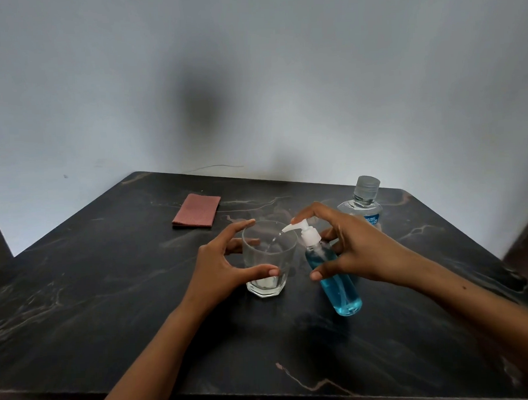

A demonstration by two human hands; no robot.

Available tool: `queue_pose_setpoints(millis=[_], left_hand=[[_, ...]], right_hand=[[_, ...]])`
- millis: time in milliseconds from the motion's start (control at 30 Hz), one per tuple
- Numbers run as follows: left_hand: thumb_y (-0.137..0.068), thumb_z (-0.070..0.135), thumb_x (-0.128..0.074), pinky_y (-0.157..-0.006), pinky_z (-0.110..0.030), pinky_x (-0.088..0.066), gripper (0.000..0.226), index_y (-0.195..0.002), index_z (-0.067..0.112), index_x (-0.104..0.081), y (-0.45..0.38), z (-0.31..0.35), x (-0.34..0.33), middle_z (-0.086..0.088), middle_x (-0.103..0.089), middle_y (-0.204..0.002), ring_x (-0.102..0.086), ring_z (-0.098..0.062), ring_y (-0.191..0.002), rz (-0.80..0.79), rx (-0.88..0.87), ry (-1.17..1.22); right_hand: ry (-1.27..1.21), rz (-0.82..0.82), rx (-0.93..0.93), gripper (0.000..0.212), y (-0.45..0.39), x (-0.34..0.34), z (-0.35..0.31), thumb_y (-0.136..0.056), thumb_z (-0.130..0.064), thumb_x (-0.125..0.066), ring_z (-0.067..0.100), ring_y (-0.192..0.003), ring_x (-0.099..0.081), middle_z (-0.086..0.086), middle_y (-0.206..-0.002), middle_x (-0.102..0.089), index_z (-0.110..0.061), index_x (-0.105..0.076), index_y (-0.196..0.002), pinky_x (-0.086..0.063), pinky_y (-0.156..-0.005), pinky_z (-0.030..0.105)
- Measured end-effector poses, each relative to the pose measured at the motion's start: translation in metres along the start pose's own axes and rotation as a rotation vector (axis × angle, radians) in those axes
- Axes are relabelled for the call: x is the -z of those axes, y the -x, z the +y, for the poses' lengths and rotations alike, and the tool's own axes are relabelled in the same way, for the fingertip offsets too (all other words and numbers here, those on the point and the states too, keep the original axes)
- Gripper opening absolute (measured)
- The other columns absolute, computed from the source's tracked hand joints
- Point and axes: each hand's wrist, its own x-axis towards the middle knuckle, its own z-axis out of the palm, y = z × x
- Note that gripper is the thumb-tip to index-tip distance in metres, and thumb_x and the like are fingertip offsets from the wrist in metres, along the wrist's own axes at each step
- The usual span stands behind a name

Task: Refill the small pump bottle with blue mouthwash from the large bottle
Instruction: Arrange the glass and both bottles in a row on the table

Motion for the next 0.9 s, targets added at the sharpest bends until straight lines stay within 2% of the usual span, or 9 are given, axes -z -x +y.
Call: queue_pose_setpoints(millis=[100, 200, 233, 333, 400, 533, 600, 767, 900], left_hand=[[-0.048, 0.042, -0.088, -0.08, -0.001, -0.043, 0.085, -0.126, 0.035, -0.054, 0.0002, -0.0006, 0.0002, 0.009, -0.074, -0.098, -0.067, 0.004, -0.094, 0.003, -0.002, 0.006], [-0.049, 0.042, -0.088, -0.079, 0.0, -0.042, 0.084, -0.125, 0.035, -0.054, 0.0002, -0.0007, 0.0004, 0.009, -0.074, -0.097, -0.067, 0.005, -0.094, 0.004, -0.008, 0.005], [-0.049, 0.042, -0.088, -0.079, 0.001, -0.042, 0.084, -0.125, 0.035, -0.054, 0.0003, -0.0009, 0.0005, 0.009, -0.074, -0.097, -0.066, 0.005, -0.093, 0.004, -0.009, 0.003], [-0.049, 0.042, -0.089, -0.08, 0.0, -0.042, 0.084, -0.125, 0.036, -0.054, 0.0, -0.0014, 0.0003, 0.01, -0.074, -0.097, -0.067, 0.005, -0.093, 0.004, -0.007, 0.002], [-0.049, 0.042, -0.089, -0.081, -0.001, -0.043, 0.085, -0.126, 0.036, -0.054, -0.0002, -0.002, 0.0002, 0.009, -0.074, -0.097, -0.067, 0.004, -0.093, 0.001, -0.005, 0.0], [-0.049, 0.041, -0.089, -0.08, 0.0, -0.043, 0.085, -0.126, 0.035, -0.053, -0.0002, -0.0025, 0.0001, 0.009, -0.074, -0.099, -0.067, 0.005, -0.094, -0.004, -0.009, -0.003], [-0.049, 0.041, -0.089, -0.081, -0.001, -0.043, 0.085, -0.126, 0.036, -0.054, -0.0001, -0.0029, 0.0001, 0.009, -0.074, -0.097, -0.067, 0.004, -0.093, 0.0, -0.012, -0.002], [-0.048, 0.043, -0.089, -0.083, -0.002, -0.044, 0.085, -0.126, 0.037, -0.053, -0.0001, -0.0034, 0.0004, 0.01, -0.074, -0.097, -0.067, 0.004, -0.094, -0.002, -0.013, 0.002], [-0.048, 0.045, -0.088, -0.082, 0.0, -0.043, 0.085, -0.126, 0.038, -0.053, -0.0004, -0.0031, 0.0003, 0.011, -0.074, -0.097, -0.066, 0.006, -0.094, -0.002, -0.009, -0.005]], right_hand=[[-0.009, -0.003, 0.013, 0.081, -0.0005, 0.0014, -0.0004, -0.066, -0.018, -0.084, 0.011, -0.103, -0.06, -0.002, -0.111, -0.06, -0.052, -0.037, -0.122, -0.055, -0.083, 0.024], [-0.012, -0.012, 0.025, 0.086, 0.0, 0.0036, -0.0005, -0.067, -0.019, -0.084, 0.001, -0.091, -0.057, -0.007, -0.109, -0.056, -0.065, -0.028, -0.113, -0.052, -0.069, 0.008], [-0.002, -0.015, 0.021, 0.086, 0.0004, 0.0039, -0.0009, -0.067, -0.019, -0.084, 0.0, -0.091, -0.056, -0.006, -0.11, -0.056, -0.065, -0.027, -0.113, -0.051, -0.069, 0.008], [-0.001, 0.003, 0.009, 0.084, 0.0018, 0.0024, -0.0018, -0.067, -0.017, -0.084, 0.009, -0.103, -0.058, 0.001, -0.117, -0.059, -0.056, -0.033, -0.12, -0.055, -0.085, 0.024], [-0.014, 0.02, 0.002, 0.079, 0.0029, 0.001, -0.0025, -0.066, -0.016, -0.084, 0.012, -0.103, -0.06, 0.0, -0.112, -0.061, -0.05, -0.039, -0.121, -0.056, -0.086, 0.03], [-0.034, 0.047, 0.011, 0.072, 0.0039, -0.0007, -0.001, -0.065, -0.015, -0.084, 0.007, -0.09, -0.062, -0.008, -0.093, -0.062, -0.048, -0.045, -0.116, -0.057, -0.078, 0.024], [-0.032, 0.046, 0.02, 0.074, 0.0031, -0.0004, -0.0004, -0.065, -0.015, -0.084, 0.006, -0.092, -0.062, -0.008, -0.095, -0.062, -0.051, -0.044, -0.116, -0.056, -0.077, 0.02], [-0.056, 0.039, 0.024, 0.085, 0.0031, 0.0035, 0.0005, -0.065, -0.016, -0.085, 0.001, -0.089, -0.059, -0.01, -0.098, -0.059, -0.065, -0.032, -0.11, -0.05, -0.063, 0.005], [-0.01, 0.024, 0.007, 0.082, 0.0051, 0.0018, 0.0003, -0.067, -0.016, -0.084, 0.008, -0.1, -0.06, -0.008, -0.109, -0.06, -0.06, -0.034, -0.114, -0.055, -0.081, 0.021]])
